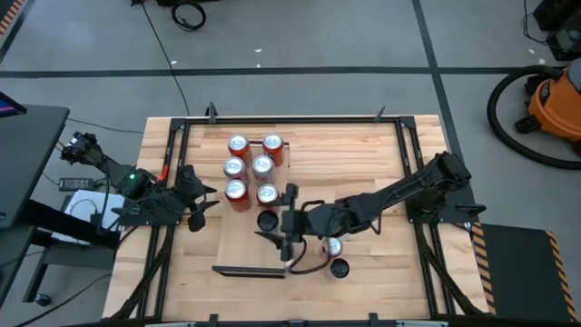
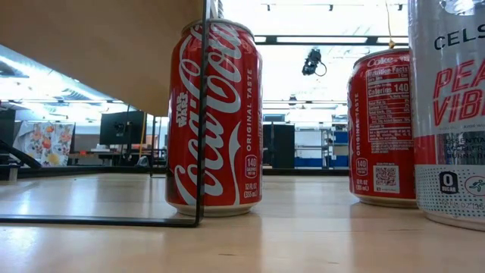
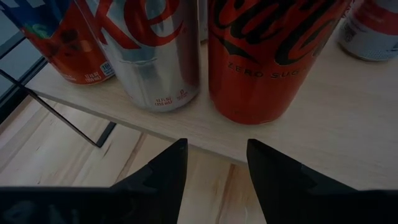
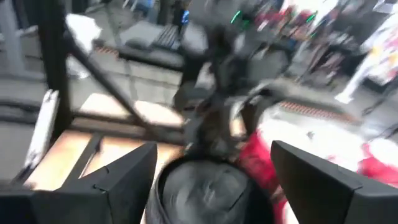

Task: Place canned beverage on shelf
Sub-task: Put the left white yellow soda can on the shelf

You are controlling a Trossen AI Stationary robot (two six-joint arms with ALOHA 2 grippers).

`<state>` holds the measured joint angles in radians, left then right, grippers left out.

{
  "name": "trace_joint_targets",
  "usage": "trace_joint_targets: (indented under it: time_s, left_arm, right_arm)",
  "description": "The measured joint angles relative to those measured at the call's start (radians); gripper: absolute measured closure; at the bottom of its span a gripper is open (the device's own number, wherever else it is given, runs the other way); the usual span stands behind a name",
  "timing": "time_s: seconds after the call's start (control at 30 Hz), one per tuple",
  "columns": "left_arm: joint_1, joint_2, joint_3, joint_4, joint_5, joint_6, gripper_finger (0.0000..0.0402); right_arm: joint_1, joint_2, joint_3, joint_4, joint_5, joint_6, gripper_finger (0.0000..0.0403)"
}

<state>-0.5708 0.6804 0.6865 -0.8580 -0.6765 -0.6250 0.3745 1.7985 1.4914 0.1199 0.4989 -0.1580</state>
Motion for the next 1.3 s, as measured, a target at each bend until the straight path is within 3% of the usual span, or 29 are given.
trace_joint_targets:
  time_s: [0.2,0.37,0.5,0.73,1.0,1.3]
  left_arm:
    - [0.000,0.000,0.000,0.000,0.000,0.001,0.0224]
    - [0.000,0.000,0.000,0.000,0.000,0.005,0.0224]
    - [0.000,0.000,0.000,0.001,0.000,0.002,0.0224]
    - [0.000,0.000,0.000,0.031,0.000,0.009,0.0224]
    - [0.000,0.000,0.000,0.030,0.000,0.011,0.0224]
    - [0.000,0.000,0.000,0.030,0.000,0.011,0.0224]
  right_arm:
    - [0.055,-0.065,0.000,0.021,0.067,-0.101,0.0078]
    - [0.113,-0.108,0.000,-0.100,0.072,-0.072,0.0078]
    - [0.153,-0.113,0.000,-0.281,0.186,0.068,0.0078]
    - [0.165,-0.096,-0.001,-0.523,0.195,0.348,0.0080]
    - [0.128,0.005,-0.001,-0.502,0.181,0.344,0.0103]
    - [0.085,0.067,-0.002,-0.454,0.162,0.342,0.0166]
